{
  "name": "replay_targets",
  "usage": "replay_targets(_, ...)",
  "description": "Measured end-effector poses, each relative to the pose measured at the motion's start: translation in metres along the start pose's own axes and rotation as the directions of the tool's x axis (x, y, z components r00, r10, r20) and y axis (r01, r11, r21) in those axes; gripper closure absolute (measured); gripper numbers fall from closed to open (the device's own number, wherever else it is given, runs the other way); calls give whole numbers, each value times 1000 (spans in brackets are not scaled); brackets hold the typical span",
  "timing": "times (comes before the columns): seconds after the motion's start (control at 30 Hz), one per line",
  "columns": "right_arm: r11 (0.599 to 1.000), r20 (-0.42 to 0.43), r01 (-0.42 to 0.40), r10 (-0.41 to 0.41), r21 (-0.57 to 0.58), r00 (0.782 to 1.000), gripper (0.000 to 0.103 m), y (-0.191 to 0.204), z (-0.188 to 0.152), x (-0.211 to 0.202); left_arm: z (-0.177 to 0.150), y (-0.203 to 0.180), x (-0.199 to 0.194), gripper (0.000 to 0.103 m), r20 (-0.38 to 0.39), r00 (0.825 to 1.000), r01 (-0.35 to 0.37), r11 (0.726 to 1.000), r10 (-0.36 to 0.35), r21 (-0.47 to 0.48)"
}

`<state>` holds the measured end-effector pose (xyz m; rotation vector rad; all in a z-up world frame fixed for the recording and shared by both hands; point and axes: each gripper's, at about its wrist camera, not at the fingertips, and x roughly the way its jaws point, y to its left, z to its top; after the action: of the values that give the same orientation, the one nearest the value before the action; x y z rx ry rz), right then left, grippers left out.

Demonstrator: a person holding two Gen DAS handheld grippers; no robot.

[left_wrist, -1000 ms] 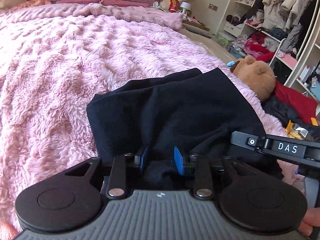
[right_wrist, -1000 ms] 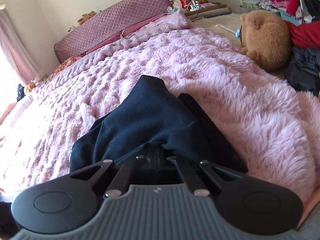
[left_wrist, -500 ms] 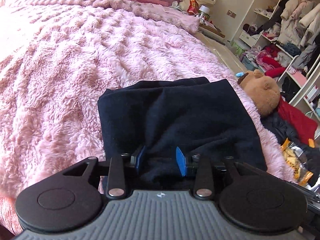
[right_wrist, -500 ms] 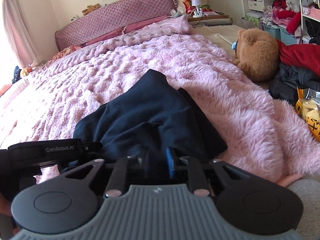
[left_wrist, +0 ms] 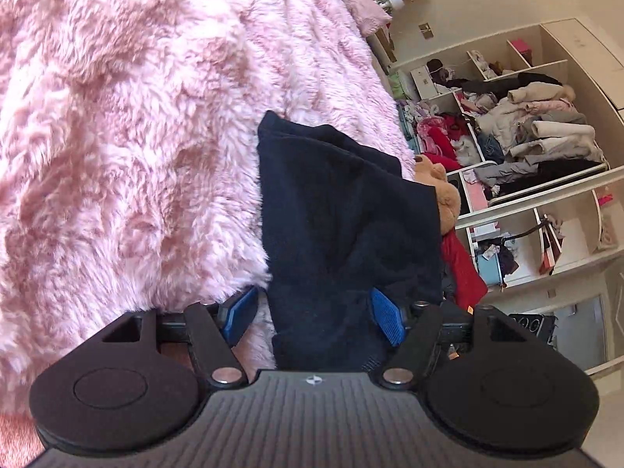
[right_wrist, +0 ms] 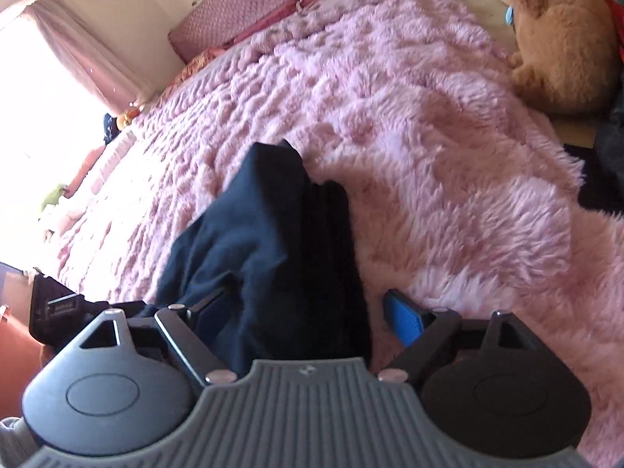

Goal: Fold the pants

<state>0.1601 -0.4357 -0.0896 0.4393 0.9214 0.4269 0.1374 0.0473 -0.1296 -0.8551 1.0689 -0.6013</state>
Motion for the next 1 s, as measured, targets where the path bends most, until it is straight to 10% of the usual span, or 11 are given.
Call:
replay_targets(0.13,961,-17,-262,264,93,964,24,-35,6,23,8,13,0,27,-24,996,80,996,-81,-41)
replay_targets(0.27,864,-18,-487,493,126,870,29,-53,12,32,17,33,6,27,-32,970,235,965,-240,-113)
replay_targets(0.37,839,-64,-516,532,171,844,34,-54,16,55,32,43,40,28,-70,955,274,946,-289,-170)
replay_targets(0.47,847,-81,-500,520,181,851,64,-44,20,75,46,46,69,45,-73,955,264,938,-286,-227)
replay_targets(0.53,861,-71,-475,493,180,867,74,-36,21,79,53,34,77,73,-83,966,224,952,-245,-208)
replay_targets(0.73,887,55,-414,412,207,910,77,43,17,47,94,-9,2,78,-165,976,136,990,-141,-41)
replay_targets(1.0,846,128,-525,513,94,849,77,245,18,158,215,22,-181,67,-97,990,-82,980,101,181)
